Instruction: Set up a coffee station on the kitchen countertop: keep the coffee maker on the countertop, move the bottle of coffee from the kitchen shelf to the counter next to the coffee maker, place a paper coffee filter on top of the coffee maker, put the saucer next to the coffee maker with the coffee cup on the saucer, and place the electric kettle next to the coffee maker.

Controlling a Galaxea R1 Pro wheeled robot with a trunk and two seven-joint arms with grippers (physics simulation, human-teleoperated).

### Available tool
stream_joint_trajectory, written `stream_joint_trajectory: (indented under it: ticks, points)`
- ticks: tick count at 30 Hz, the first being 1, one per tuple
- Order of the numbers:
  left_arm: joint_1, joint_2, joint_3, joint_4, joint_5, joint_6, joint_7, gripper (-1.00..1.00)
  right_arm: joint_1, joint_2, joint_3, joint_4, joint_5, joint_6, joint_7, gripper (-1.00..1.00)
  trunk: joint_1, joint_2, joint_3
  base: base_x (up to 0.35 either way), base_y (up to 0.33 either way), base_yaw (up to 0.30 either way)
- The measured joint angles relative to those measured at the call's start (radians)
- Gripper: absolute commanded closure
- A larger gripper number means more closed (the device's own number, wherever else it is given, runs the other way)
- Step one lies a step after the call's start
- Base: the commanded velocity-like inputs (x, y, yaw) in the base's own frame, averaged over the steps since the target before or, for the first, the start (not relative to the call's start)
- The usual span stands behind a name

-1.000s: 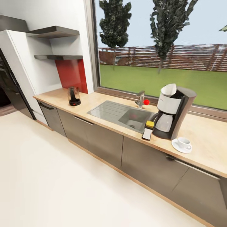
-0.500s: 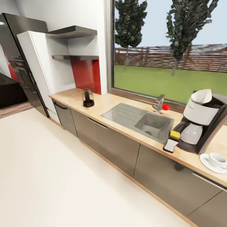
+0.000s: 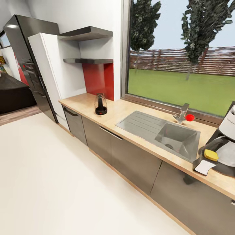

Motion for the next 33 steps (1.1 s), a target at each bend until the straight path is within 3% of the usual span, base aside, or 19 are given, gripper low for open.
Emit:
stream_joint_trajectory:
  ticks: [9, 28, 33]
  points:
    - [0.0, -0.002, 0.002, 0.0, 0.0, 0.0, 0.0, -1.0, 0.0, -0.002, 0.0, 0.0, 0.002, 0.0, -0.002, -1.0, 0.0, 0.0, 0.011, 0.282, 0.214, 0.061]
    - [0.005, -0.003, -0.001, -0.035, 0.0, 0.0, 0.0, -1.0, 0.0, -0.002, 0.001, 0.0, 0.003, -0.03, 0.003, -1.0, 0.0, 0.0, 0.013, 0.289, 0.209, 0.001]
    - [0.006, -0.003, 0.0, -0.035, 0.0, 0.0, 0.0, -1.0, 0.0, -0.014, 0.0, 0.0, 0.001, -0.028, -0.002, -1.0, 0.0, 0.0, 0.013, 0.28, 0.236, 0.0]
